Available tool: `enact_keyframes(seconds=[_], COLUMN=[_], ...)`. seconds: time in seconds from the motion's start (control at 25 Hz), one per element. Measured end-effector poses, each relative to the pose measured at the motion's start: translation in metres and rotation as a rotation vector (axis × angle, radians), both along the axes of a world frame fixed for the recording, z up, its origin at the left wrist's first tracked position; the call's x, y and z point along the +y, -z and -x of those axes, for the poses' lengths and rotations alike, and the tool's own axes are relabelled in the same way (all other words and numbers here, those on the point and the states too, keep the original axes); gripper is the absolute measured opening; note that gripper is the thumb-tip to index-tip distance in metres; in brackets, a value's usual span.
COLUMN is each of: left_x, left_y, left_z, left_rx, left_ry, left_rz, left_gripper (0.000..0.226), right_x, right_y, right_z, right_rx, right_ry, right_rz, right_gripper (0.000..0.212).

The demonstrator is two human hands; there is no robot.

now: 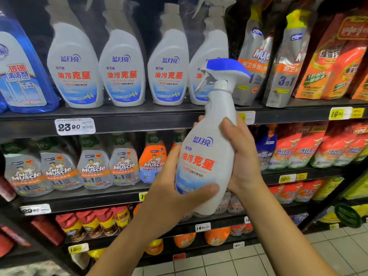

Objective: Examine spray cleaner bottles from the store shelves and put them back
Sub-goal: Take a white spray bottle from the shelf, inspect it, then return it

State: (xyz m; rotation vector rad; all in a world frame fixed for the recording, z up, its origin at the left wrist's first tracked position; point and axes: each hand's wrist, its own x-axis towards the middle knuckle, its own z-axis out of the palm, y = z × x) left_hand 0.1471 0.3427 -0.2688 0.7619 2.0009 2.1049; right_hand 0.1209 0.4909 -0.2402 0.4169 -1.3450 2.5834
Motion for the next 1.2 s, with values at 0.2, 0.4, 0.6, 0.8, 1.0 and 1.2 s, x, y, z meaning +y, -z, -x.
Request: enact_keyframes(seconds=[0.2,0.4,0.6,0.8,1.0,1.2], left_x=[0.019,0.012,0.006,0.001,-0.006,-0.011], left_y=[0.016,0.021,0.022,0.02,0.028,0.03], left_z=[-0.008,-0.001,-0.008,-0.009,-0.002,-0.001], left_rx=[0.103,0.042,-0.291,-0.461,-0.513,-0.542], left_ry=[-0.158,-0.021,0.193,0.286,0.323,0.405], left_rz=[0.1,-0.065,-0.243,-0.599,-0.698,-0.688], left_gripper=[0.115,0.089,0.073,0.058,0.054,0.053], right_x=[-0.012,-0.001,0.015,0.018,0.019,0.014], right_y=[-0.006,-0.02,-0.033,-0.04,-0.04,-0.036], right_z=[-0.005,-0.003,0.002,0.009,0.01,0.013], right_rx=[0.015,0.007,-0.057,-0.089,-0.086,-0.094], right_ry=[0.242,0.106,-0.008,0.07,0.061,0.01], right_rz=[-0.128,-0.188,-0.306,-0.391,-0.39,-0.322], right_gripper=[0.057,0.027,0.023,0.015,0.017,0.019])
